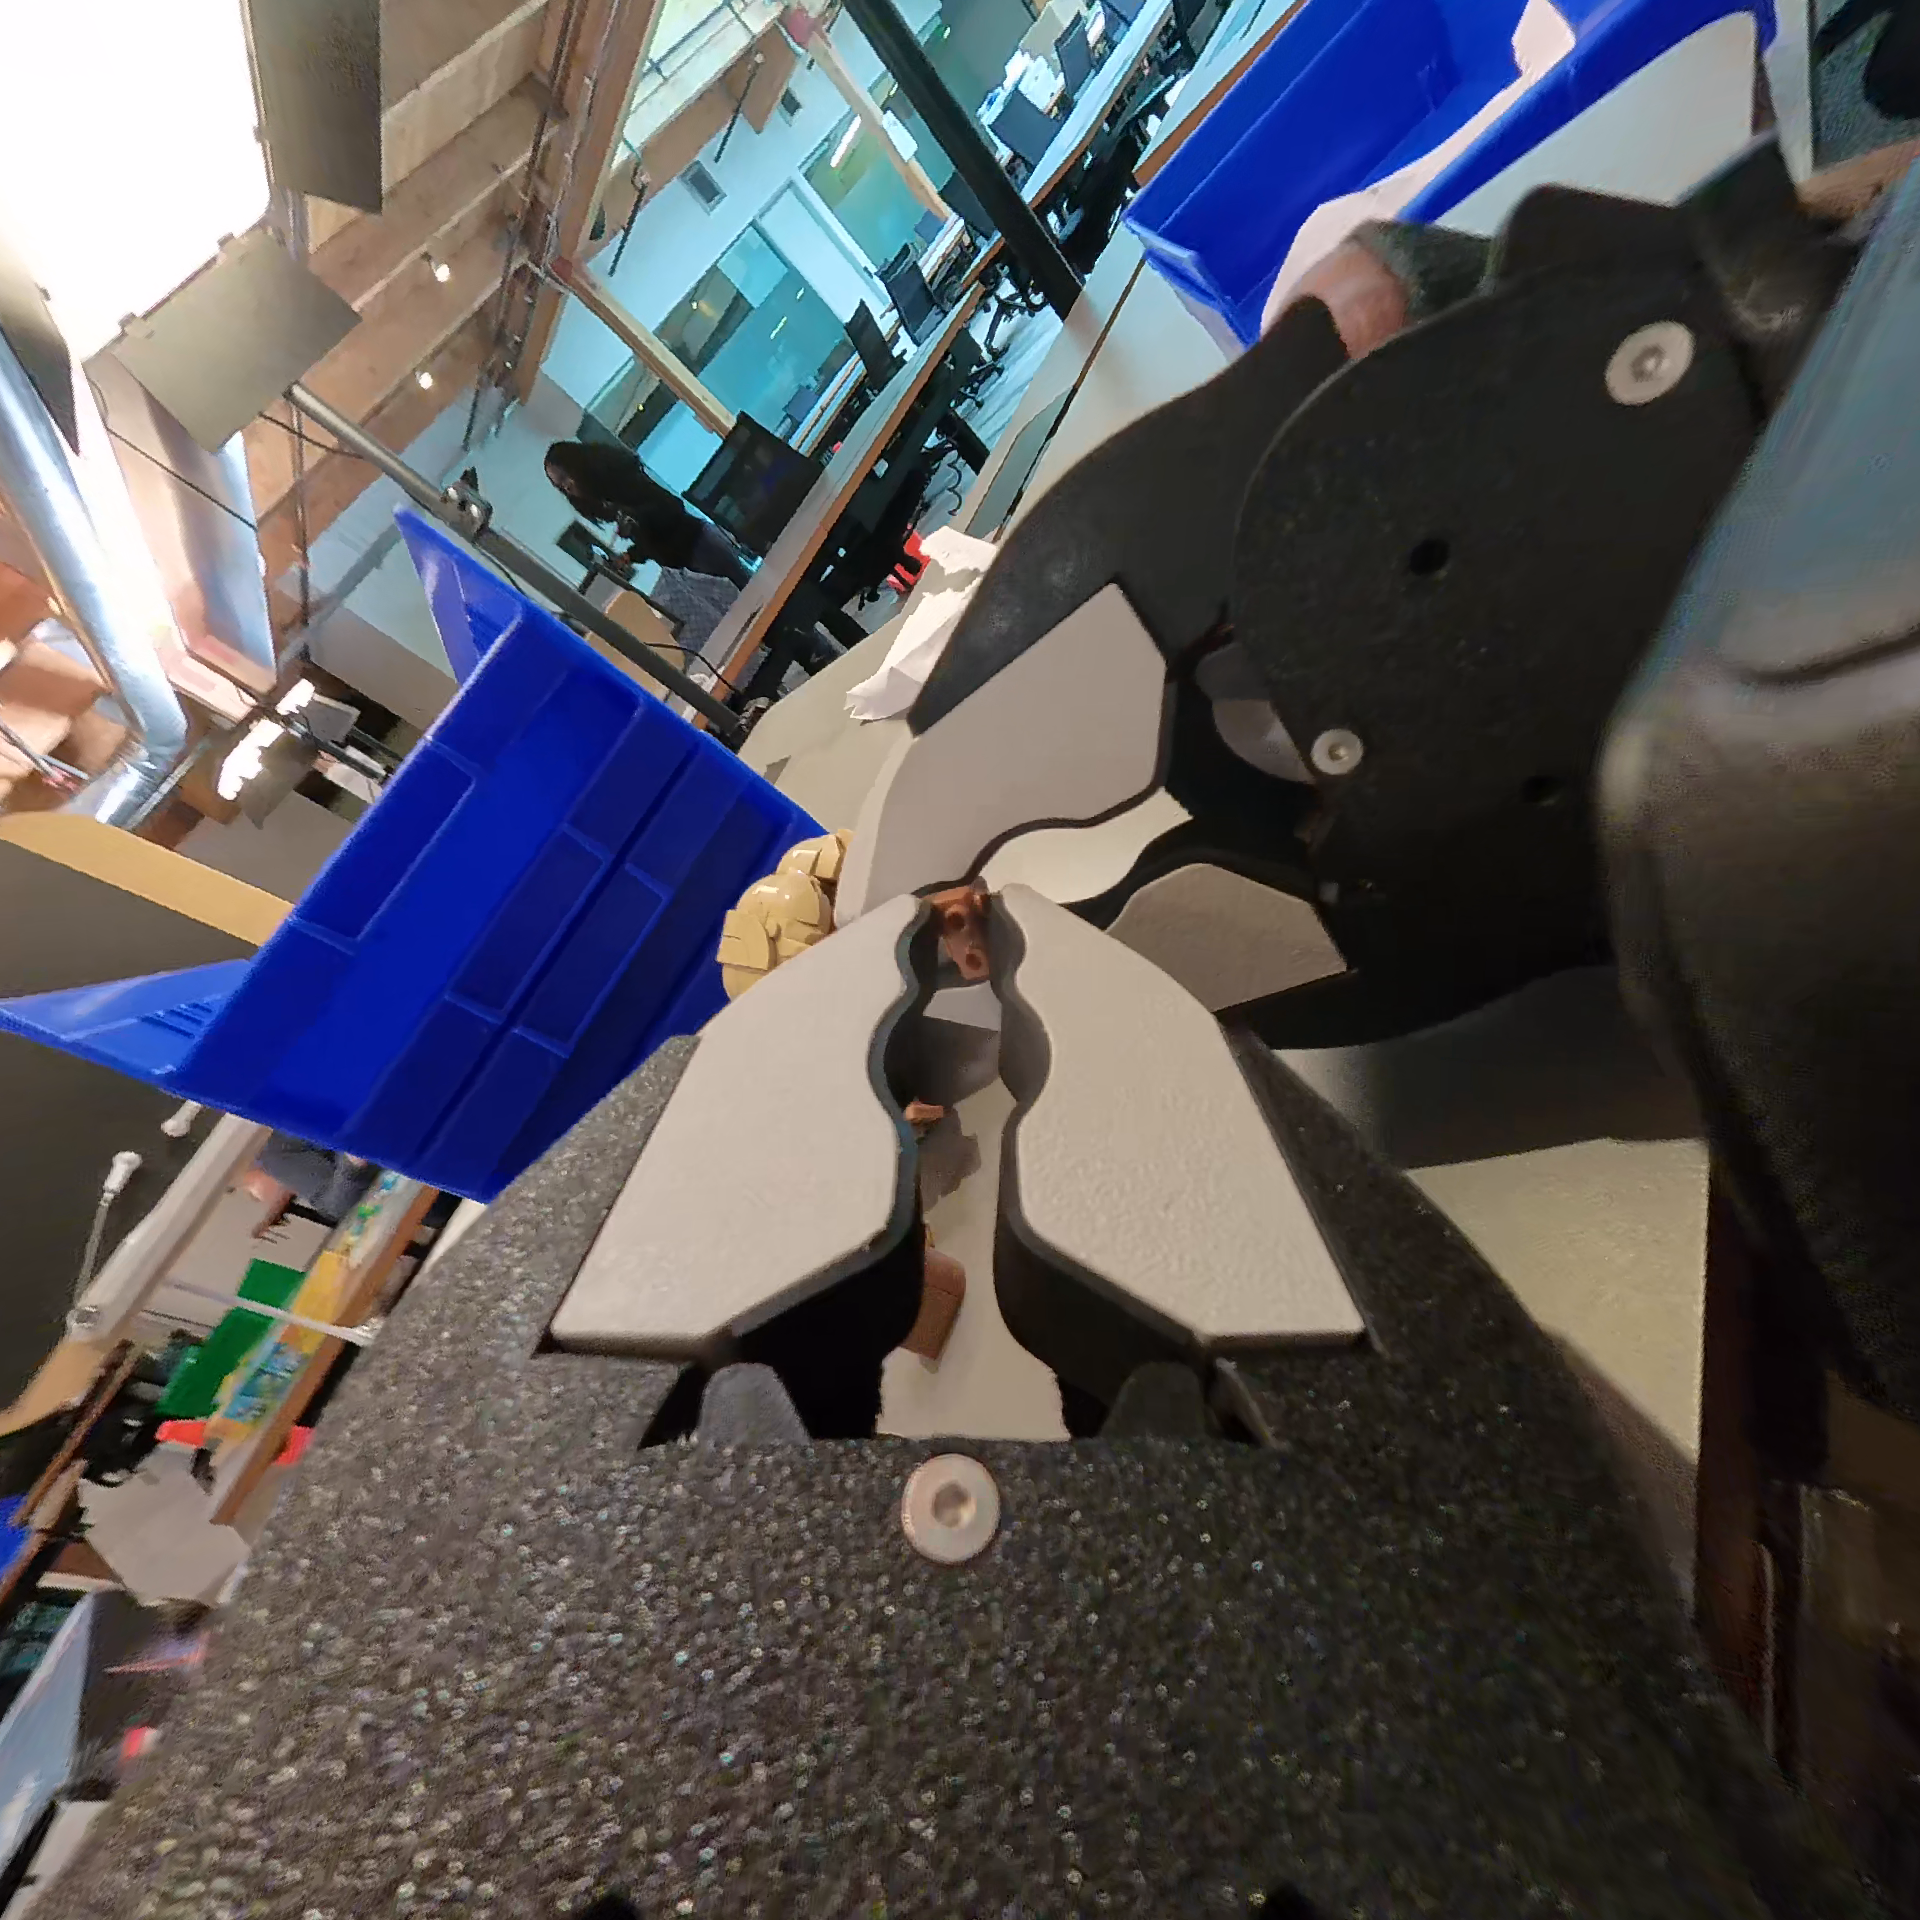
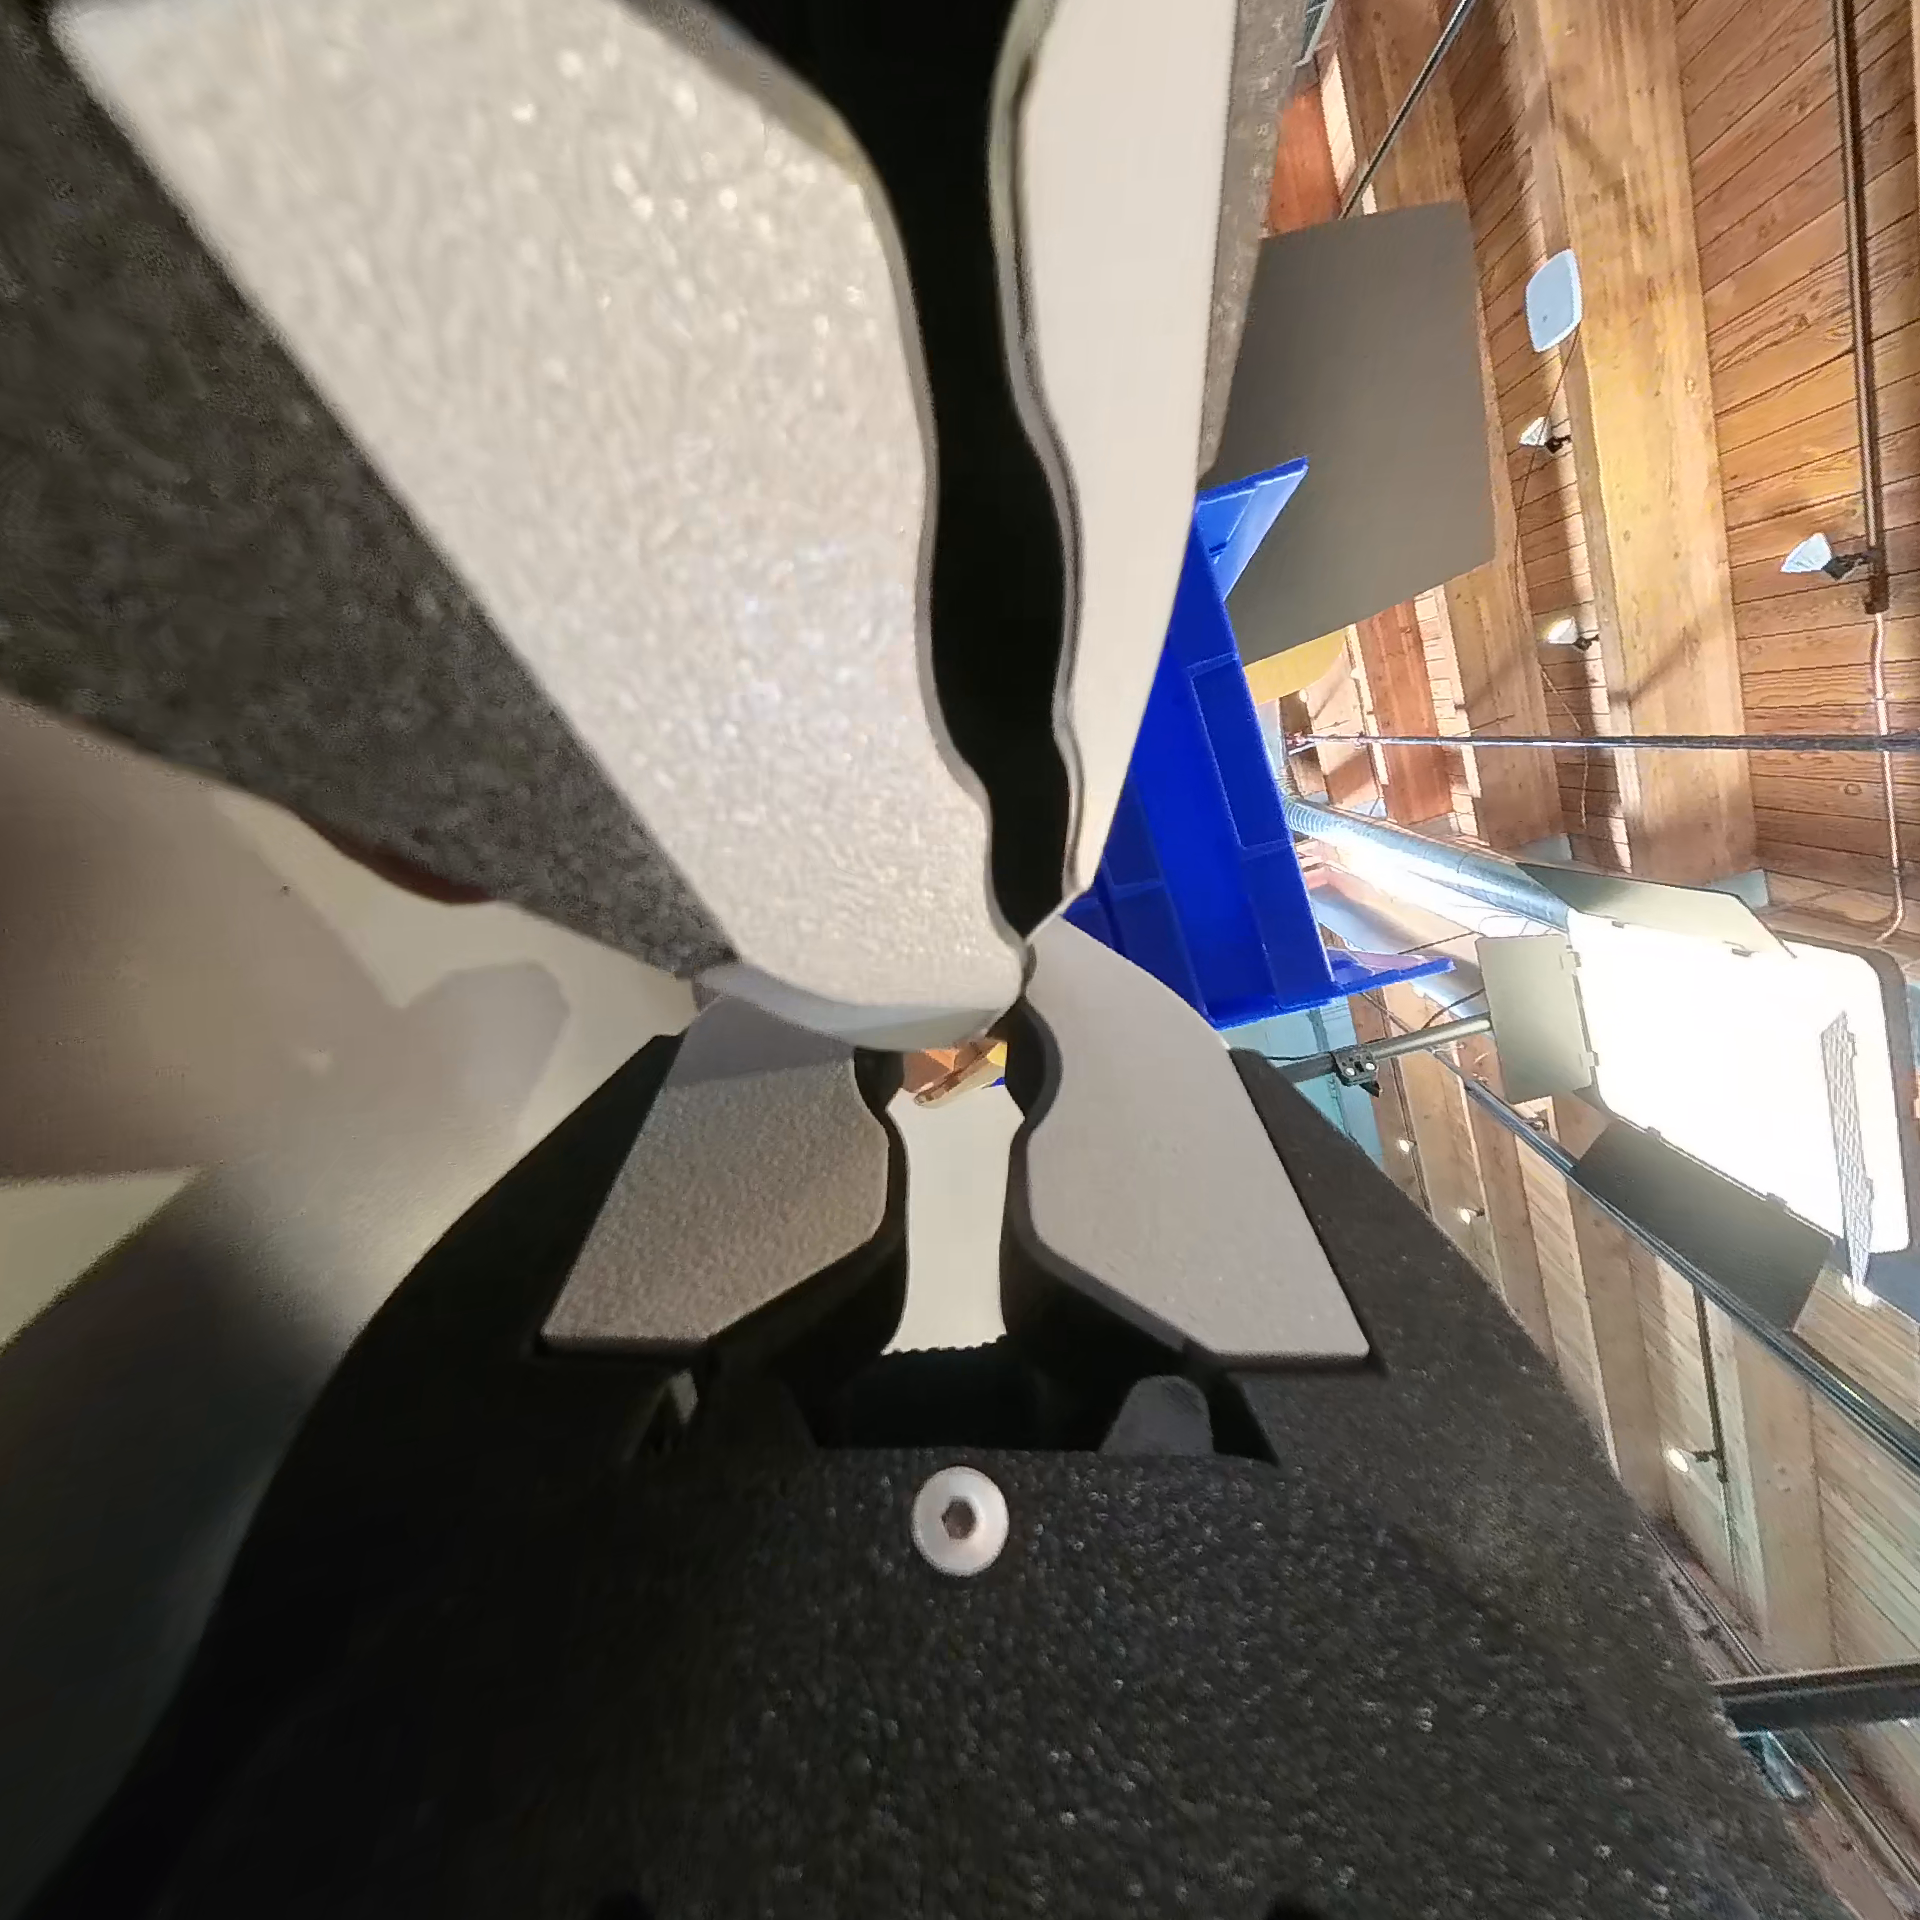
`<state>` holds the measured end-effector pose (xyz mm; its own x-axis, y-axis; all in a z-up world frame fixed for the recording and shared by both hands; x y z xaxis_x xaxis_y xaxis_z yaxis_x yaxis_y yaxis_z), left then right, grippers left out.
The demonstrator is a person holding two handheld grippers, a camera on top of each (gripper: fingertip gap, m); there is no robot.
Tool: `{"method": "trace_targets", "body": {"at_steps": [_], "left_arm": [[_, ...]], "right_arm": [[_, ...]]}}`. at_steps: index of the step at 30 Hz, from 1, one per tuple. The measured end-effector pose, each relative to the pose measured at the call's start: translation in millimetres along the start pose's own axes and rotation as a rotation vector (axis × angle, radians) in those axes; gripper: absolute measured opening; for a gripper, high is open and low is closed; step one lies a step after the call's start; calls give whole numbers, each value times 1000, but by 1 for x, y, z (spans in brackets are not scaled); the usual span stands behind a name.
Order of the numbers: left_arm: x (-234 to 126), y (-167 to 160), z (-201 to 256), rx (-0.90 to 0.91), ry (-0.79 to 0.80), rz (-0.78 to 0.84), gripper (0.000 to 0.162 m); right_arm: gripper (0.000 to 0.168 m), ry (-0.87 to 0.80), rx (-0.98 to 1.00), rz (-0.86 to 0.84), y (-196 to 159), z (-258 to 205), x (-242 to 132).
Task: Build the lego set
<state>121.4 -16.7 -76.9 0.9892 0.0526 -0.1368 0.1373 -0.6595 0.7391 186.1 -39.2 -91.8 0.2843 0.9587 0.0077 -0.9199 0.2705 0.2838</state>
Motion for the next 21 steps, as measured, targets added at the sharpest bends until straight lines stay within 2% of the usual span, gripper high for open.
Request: {"method": "trace_targets", "body": {"at_steps": [21], "left_arm": [[0,-3,9,130,4,-23,9]], "right_arm": [[14,67,38,2,-3,-6,0]]}}
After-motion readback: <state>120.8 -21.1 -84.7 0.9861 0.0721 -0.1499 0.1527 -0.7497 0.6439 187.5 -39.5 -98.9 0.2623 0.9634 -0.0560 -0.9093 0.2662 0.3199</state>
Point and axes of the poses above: each gripper's, where its closed fingertips meet, x out along the fingers, y out of its top, z = x × y across the jaws, the point moved 7 cm from there along -x, back along the fingers, and after that the axes turned 3 degrees about -x, right-handed, at the moved point
